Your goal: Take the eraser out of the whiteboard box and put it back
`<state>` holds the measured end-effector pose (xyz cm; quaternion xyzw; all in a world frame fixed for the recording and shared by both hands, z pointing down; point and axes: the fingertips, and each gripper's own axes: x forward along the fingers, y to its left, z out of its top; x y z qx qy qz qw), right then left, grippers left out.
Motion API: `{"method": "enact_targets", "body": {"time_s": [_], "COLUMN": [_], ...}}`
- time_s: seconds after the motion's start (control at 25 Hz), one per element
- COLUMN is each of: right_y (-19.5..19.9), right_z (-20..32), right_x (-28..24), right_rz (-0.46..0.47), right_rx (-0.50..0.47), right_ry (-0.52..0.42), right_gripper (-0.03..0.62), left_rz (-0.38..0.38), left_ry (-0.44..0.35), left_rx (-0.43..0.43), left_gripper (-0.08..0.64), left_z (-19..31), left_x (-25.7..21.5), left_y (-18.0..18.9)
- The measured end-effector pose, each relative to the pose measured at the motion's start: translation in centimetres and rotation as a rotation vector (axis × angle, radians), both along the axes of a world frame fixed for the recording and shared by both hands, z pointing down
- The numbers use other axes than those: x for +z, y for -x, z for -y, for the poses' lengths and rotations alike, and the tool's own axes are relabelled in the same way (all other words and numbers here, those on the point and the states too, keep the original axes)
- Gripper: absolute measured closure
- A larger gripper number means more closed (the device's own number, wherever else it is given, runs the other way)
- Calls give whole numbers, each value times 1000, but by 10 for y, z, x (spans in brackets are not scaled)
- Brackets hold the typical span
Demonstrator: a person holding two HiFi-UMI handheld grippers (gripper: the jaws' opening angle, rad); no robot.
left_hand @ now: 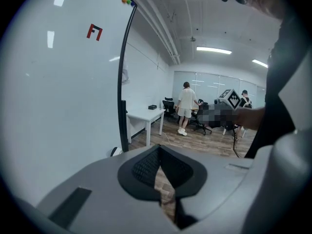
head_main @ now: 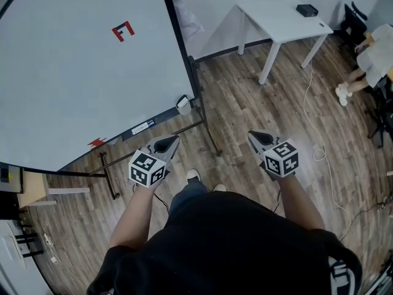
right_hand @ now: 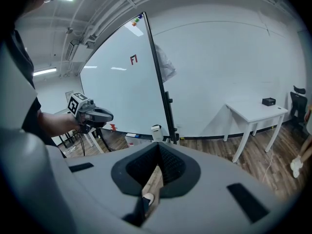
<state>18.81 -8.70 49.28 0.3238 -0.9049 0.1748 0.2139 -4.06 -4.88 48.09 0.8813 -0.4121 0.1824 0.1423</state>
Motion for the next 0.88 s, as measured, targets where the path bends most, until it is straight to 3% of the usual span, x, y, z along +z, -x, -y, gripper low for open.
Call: {"method": "enact_targets", "body": {"time_s": [0.88], "right_y": [16], "right_z": [19], "right_x": [9], "right_rz": [-50], "right_rx": [6], "right_ry": [29], "right_gripper": [597], "left_rz": [6], "left_ry": [-5], "left_rx": [-12], "left_gripper": [548], "left_z": [50], "left_x": [13], "left_y": [18]}}
